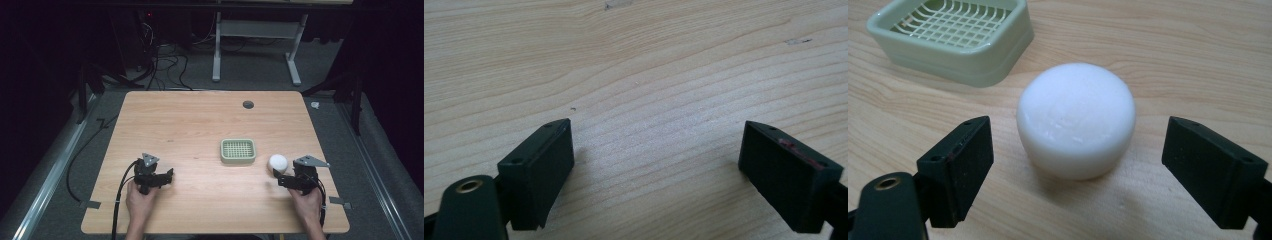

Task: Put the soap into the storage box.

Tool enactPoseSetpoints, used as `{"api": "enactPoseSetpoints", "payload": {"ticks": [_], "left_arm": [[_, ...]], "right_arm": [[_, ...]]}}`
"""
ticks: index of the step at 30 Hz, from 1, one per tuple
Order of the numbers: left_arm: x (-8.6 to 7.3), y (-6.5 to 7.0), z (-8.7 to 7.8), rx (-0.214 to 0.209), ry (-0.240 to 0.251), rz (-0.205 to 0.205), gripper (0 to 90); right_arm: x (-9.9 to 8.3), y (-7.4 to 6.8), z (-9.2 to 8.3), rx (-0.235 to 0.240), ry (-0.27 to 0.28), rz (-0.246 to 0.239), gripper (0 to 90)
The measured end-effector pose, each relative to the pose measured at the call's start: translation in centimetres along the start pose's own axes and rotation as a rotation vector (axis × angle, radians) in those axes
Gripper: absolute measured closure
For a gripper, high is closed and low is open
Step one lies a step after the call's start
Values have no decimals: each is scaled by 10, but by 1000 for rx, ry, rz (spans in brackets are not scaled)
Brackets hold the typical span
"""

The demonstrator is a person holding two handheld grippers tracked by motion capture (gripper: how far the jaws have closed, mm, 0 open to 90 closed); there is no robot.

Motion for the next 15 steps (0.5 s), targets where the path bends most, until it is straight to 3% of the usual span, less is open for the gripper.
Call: {"api": "enactPoseSetpoints", "payload": {"ticks": [15], "left_arm": [[0, 0, 0, 0, 0, 0, 150]], "right_arm": [[4, 0, 19, 2, -27, -2, 133]]}}
Point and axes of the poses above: each handheld gripper's, and its own axes: z roughly forward along the jaws, x roughly out of its top, y roughly to its right, the point moved 5 cm from there along z, roughly forward along the jaws, and after that the axes turned 15 degrees about y, right-handed, at the moved point
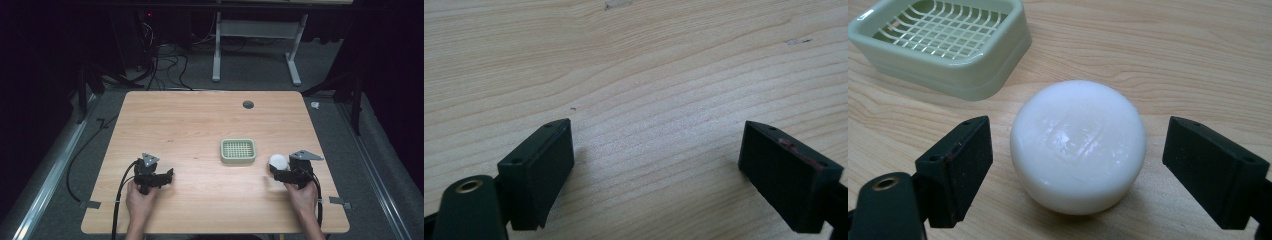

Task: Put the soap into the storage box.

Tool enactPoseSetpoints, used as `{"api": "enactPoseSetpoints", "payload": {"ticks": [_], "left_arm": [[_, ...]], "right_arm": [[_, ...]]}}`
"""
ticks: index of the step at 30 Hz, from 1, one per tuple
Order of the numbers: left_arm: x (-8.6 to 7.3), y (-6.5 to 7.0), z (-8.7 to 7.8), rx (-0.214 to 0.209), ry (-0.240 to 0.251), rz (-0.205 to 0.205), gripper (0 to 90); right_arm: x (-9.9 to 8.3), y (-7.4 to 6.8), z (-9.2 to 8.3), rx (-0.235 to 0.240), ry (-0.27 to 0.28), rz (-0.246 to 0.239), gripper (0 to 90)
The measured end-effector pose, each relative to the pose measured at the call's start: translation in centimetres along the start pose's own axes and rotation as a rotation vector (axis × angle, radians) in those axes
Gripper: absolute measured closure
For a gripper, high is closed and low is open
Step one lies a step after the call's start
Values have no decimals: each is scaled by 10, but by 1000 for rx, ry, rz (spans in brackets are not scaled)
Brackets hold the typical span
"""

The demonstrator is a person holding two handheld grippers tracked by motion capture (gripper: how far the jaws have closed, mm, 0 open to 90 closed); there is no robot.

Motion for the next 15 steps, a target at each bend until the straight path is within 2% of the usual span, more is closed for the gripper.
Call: {"api": "enactPoseSetpoints", "payload": {"ticks": [15], "left_arm": [[0, 0, 0, 0, 0, 0, 150]], "right_arm": [[-6, -1, 14, -7, -36, -14, 151]]}}
Point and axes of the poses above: each handheld gripper's, and its own axes: z roughly forward along the jaws, x roughly out of its top, y roughly to its right, the point moved 5 cm from there along z, roughly forward along the jaws, and after that the axes turned 15 degrees about y, right-handed, at the moved point
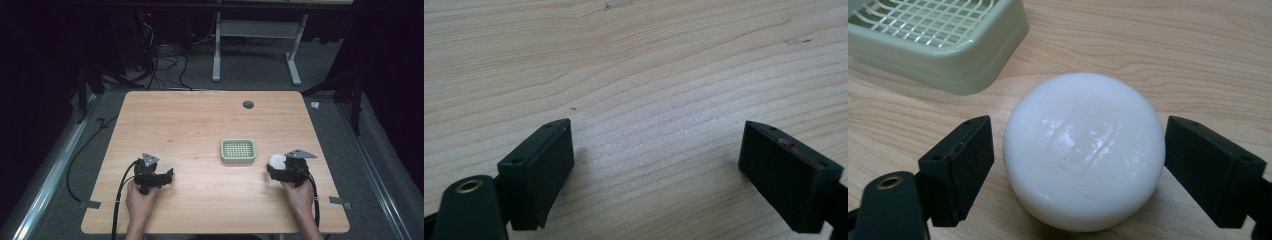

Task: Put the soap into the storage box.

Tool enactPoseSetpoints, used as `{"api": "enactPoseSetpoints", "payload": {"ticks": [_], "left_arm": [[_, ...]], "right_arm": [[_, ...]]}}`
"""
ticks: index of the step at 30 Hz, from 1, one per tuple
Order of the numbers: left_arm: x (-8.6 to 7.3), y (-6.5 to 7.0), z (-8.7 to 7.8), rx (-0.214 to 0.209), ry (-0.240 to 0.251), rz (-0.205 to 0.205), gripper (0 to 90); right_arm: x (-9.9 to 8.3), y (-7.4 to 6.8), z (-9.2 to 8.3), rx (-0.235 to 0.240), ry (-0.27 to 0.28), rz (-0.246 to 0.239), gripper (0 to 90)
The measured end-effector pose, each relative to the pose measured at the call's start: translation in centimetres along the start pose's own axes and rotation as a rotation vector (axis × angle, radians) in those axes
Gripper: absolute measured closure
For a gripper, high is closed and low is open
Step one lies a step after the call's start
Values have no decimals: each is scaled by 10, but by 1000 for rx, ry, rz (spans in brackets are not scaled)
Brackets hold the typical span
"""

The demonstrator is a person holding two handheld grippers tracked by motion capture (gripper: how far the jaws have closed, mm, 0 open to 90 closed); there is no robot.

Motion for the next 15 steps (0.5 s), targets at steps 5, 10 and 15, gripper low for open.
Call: {"api": "enactPoseSetpoints", "payload": {"ticks": [5, 10, 15], "left_arm": [[0, 0, 0, 0, 0, 0, 150], [0, 0, 0, 0, 0, 0, 150], [0, 0, 0, 0, 0, 0, 150]], "right_arm": [[-2, 0, 2, -3, -11, 4, 179], [-2, 1, 2, -5, -9, -3, 234], [-2, 1, 2, -5, -11, -7, 239]]}}
Point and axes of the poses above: each handheld gripper's, and its own axes: z roughly forward along the jaws, x roughly out of its top, y roughly to its right, the point moved 5 cm from there along z, roughly forward along the jaws, and after that the axes turned 15 degrees about y, right-handed, at the moved point
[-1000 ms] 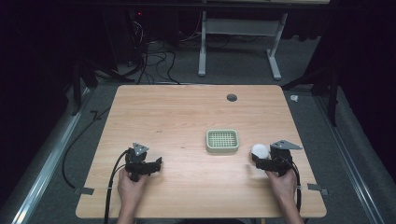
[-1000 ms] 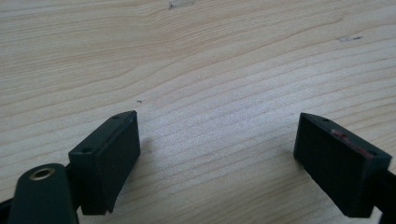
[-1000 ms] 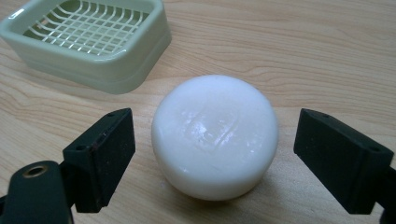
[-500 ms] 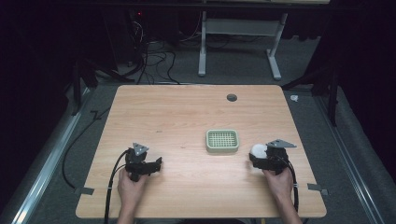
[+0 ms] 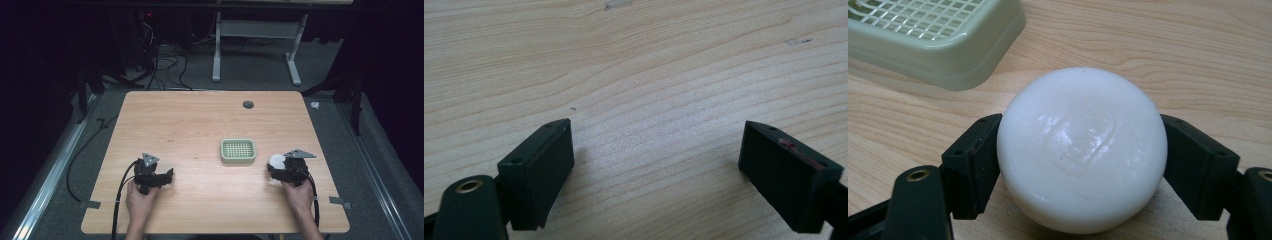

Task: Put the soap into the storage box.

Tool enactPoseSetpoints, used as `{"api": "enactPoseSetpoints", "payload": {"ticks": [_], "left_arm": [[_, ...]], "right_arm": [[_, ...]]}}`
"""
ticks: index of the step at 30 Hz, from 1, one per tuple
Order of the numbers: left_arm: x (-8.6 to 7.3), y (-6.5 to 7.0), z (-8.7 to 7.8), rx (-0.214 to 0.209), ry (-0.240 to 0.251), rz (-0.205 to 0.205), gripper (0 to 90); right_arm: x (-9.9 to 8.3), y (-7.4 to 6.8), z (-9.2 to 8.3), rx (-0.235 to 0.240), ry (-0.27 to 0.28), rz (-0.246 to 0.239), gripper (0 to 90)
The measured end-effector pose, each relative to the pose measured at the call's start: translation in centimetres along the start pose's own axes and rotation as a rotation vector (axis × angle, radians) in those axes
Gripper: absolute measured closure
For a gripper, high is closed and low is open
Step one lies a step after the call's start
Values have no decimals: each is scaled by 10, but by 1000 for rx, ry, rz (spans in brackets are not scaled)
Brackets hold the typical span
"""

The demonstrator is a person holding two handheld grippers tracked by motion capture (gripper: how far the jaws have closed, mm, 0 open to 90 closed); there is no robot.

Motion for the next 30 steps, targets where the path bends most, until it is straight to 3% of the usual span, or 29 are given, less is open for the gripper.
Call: {"api": "enactPoseSetpoints", "payload": {"ticks": [18, 30], "left_arm": [[0, 0, 0, 0, 0, 0, 150], [0, 0, 0, 0, 0, 0, 150]], "right_arm": [[1, 0, -2, 9, -11, 12, 246], [12, -1, -11, 21, 21, 11, 246]]}}
Point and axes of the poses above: each handheld gripper's, and its own axes: z roughly forward along the jaws, x roughly out of its top, y roughly to its right, the point moved 5 cm from there along z, roughly forward along the jaws, and after that the axes turned 15 degrees about y, right-handed, at the moved point
